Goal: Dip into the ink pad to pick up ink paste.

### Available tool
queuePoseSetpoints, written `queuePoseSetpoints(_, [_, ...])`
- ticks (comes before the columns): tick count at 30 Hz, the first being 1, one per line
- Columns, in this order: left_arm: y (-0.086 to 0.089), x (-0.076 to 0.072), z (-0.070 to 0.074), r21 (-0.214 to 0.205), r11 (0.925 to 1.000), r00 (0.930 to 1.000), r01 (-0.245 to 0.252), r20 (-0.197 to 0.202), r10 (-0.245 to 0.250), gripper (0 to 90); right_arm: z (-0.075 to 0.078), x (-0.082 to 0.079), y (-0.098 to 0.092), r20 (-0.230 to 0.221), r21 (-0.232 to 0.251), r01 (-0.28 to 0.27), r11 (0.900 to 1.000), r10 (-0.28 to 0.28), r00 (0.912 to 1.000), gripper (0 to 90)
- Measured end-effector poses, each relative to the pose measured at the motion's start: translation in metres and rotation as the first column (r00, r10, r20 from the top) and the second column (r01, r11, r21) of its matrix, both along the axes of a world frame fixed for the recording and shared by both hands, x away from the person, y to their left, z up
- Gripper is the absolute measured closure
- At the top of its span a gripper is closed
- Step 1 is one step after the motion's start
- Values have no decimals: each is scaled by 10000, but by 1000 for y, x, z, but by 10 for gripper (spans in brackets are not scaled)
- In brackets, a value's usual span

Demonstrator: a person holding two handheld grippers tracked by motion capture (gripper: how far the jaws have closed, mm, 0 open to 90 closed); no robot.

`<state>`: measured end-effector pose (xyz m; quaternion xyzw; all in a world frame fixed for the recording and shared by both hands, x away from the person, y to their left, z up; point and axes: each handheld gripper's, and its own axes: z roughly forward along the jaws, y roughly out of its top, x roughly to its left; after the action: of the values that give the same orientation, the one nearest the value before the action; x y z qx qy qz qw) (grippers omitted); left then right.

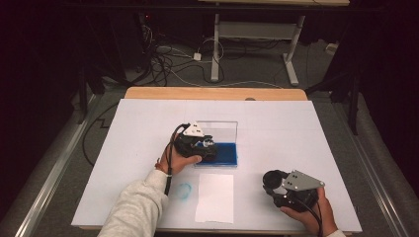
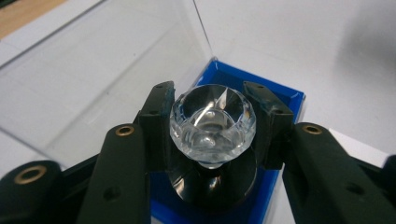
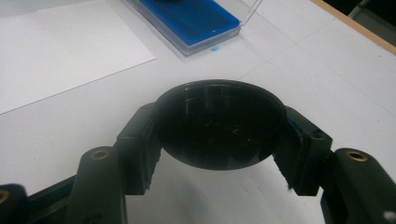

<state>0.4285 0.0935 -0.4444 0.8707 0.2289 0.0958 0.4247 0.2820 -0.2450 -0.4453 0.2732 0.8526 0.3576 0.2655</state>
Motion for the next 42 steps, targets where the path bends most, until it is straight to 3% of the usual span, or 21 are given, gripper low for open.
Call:
queuePoseSetpoints(3, [0, -2, 3, 188, 9997, 9998, -144, -127, 146, 549, -1, 0, 1, 7, -79, 3, 10000, -3, 10000, 387])
queuePoseSetpoints(8, [0, -5, 4, 99, 9999, 9996, -92, -255, 94, 550, -1, 1, 1, -37, -129, 3, 9999, -4, 10000, 387])
queuePoseSetpoints(9, [1, -5, 4, -71, 9999, 9996, -116, -272, 114, 550, -1, 1, 1, -34, -140, 11, 9999, -11, 10000, 387])
queuePoseSetpoints(14, [-2, -9, 3, 359, 9993, 10000, -55, 58, 53, 549, -2, 0, 2, -135, -204, -44, 9998, 41, 9999, 387])
queuePoseSetpoints(20, [-5, -9, 4, 260, 9997, 9982, -34, 596, 19, 549, -2, 0, 3, -83, -188, -110, 9998, 109, 9999, 386])
queuePoseSetpoints(24, [-5, -5, 0, 301, 9995, 9989, -18, 468, 3, 549, -2, 0, 3, -134, -192, -161, 9997, 158, 9998, 386])
queuePoseSetpoints(27, [-1, -4, -2, -11, 10000, 9997, -21, 251, 21, 549, -2, 0, 3, -157, -149, -165, 9998, 163, 9997, 386])
queuePoseSetpoints(37, [-4, -4, 2, 359, 9993, 9999, -132, -40, 133, 549, -2, 0, 3, -143, -186, -113, 9998, 110, 9998, 386])
queuePoseSetpoints(42, [-7, -6, 3, 551, 9983, 9998, -171, 58, 168, 549, -3, 0, 4, -143, -189, -111, 9998, 108, 9998, 386])
